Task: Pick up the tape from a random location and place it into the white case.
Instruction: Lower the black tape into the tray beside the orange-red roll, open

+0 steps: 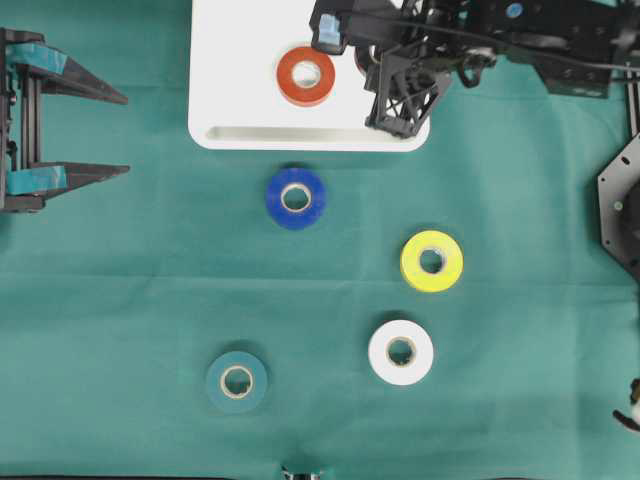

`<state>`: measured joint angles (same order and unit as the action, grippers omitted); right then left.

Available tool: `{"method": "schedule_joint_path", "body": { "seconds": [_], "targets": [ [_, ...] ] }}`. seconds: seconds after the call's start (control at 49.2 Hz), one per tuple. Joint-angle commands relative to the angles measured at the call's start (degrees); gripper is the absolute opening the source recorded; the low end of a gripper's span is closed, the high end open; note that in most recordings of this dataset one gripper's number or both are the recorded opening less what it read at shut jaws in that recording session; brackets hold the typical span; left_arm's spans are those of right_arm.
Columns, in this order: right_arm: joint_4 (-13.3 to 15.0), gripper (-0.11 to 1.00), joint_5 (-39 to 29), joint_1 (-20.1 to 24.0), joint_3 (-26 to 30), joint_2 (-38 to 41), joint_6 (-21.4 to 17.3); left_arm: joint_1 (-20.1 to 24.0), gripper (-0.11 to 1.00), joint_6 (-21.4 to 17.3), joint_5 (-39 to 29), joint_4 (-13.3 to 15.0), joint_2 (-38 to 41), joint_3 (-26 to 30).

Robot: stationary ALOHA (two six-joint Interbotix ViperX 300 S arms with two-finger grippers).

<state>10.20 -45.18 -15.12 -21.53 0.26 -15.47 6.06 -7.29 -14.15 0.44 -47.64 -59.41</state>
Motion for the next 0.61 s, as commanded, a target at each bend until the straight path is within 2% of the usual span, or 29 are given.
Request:
{"method": "schedule_joint_path", "body": {
  "seconds": [0.0,0.244,0.589],
  "targets": [
    [0.09,0.25,2.55,-0.18,-0.09,0.26,0.00,-0.18,0.99,0.00,0.26,0.09,0.18,1.05],
    [0.09,0.25,9.58,-0.62,-2.29,4.48,0.00,-0.09,0.99,0.09,0.35,0.09,0.44,1.14],
    [0.09,0.25,10.63,-2.37,-2.81,7.65,-0.09,-0.18,0.99,0.09,0.62,0.09,0.44,1.14]
  ]
}}
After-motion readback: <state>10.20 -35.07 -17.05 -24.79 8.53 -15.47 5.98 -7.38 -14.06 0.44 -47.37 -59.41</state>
